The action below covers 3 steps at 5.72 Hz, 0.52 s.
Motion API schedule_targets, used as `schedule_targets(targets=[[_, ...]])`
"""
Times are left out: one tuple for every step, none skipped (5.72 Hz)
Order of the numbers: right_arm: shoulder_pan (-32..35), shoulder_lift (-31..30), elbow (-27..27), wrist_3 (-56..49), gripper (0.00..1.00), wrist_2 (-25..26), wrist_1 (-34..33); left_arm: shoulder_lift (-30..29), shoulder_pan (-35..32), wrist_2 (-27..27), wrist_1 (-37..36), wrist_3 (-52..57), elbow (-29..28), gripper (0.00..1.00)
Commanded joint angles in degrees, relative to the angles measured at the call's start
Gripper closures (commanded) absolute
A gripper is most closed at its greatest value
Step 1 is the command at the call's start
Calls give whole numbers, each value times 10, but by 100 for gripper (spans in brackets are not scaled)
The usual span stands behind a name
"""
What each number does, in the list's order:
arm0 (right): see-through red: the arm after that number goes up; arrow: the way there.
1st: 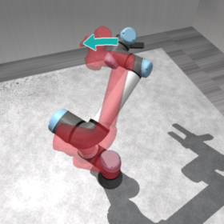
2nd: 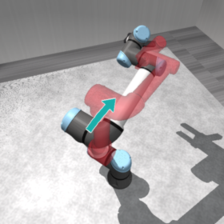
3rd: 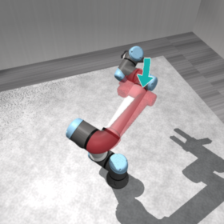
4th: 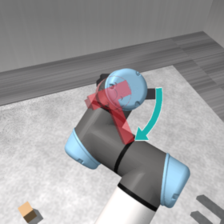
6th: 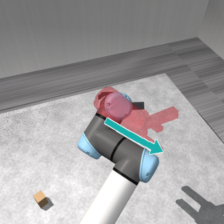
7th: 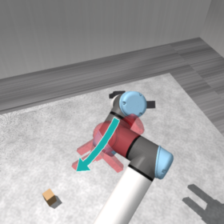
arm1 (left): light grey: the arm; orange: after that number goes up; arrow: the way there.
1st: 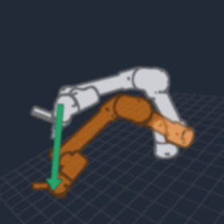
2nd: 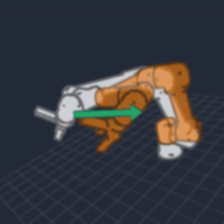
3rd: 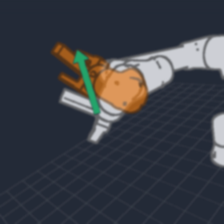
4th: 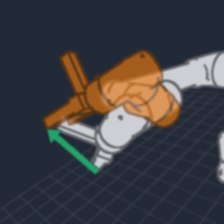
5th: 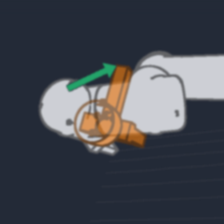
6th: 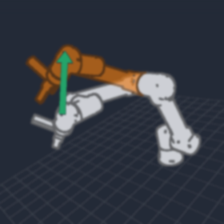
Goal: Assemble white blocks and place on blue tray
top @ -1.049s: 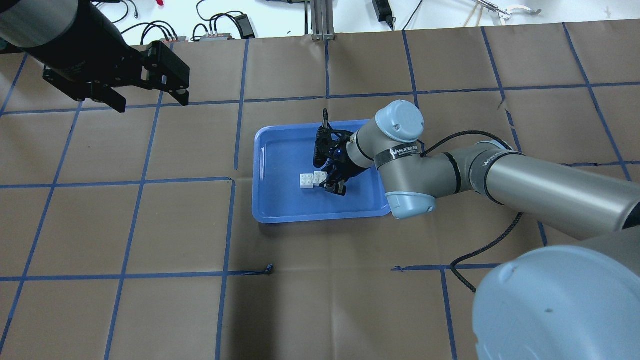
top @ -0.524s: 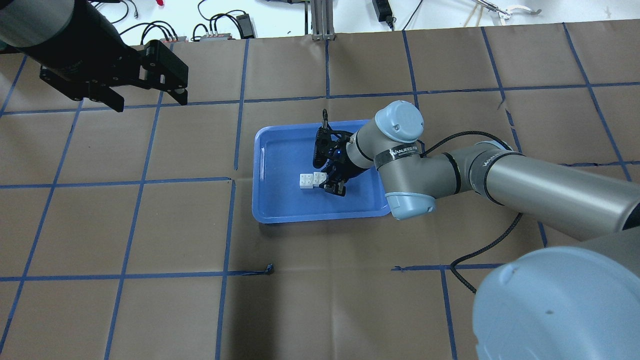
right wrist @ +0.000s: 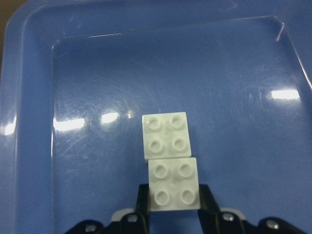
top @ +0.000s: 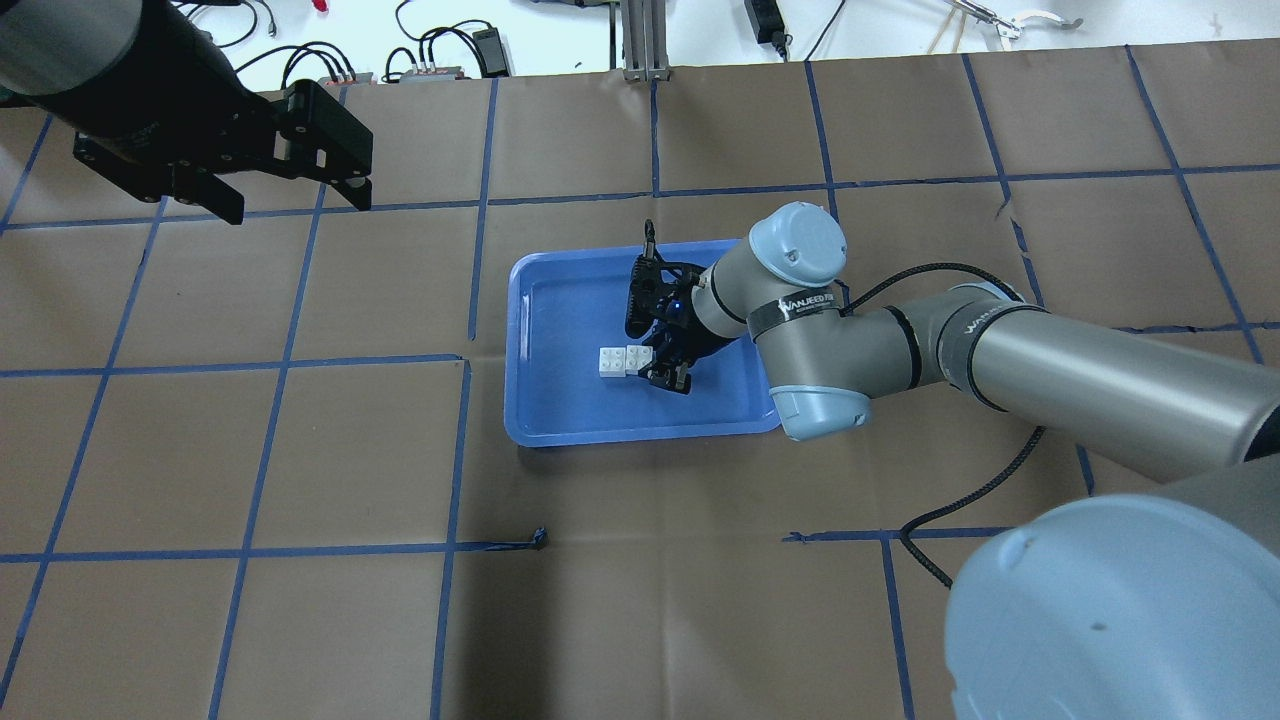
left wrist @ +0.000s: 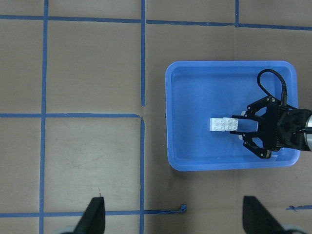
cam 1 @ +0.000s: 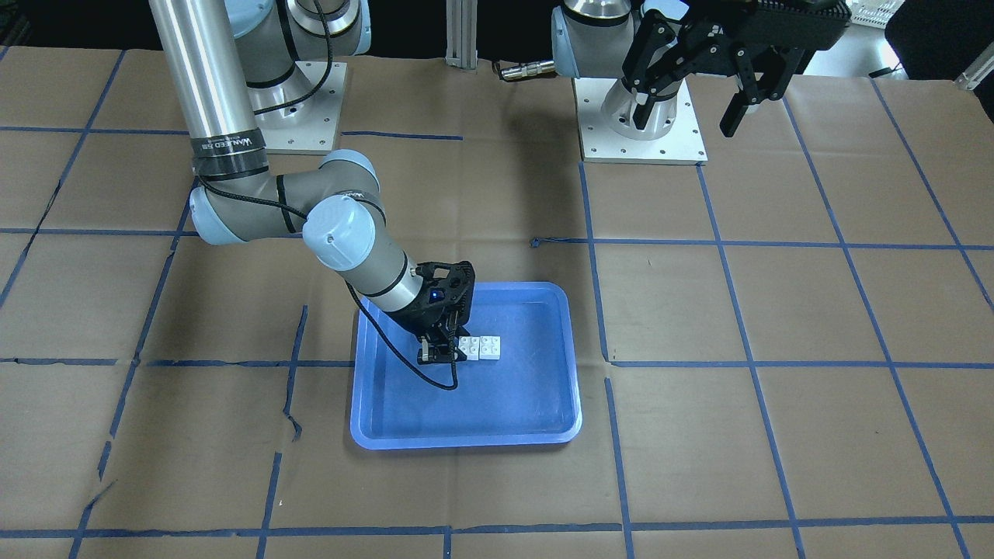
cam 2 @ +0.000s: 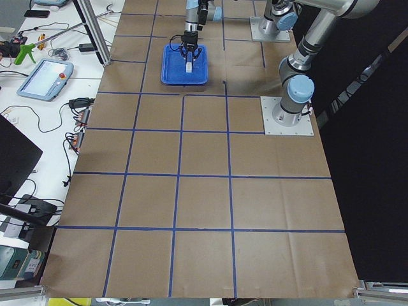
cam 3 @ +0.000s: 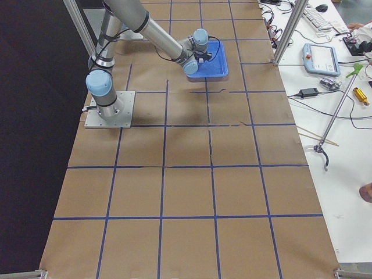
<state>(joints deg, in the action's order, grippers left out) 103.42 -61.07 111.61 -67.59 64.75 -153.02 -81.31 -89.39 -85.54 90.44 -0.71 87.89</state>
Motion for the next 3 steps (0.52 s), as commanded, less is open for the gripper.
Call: schedule_targets(targets=[[0, 1, 0, 3, 59, -1, 0, 0, 0, 0, 0, -1, 0, 1], [0, 1, 0, 21, 43, -1, 0, 0, 0, 0, 0, -1, 0, 1], [0, 2, 0, 21, 37, -1, 0, 0, 0, 0, 0, -1, 1, 1]])
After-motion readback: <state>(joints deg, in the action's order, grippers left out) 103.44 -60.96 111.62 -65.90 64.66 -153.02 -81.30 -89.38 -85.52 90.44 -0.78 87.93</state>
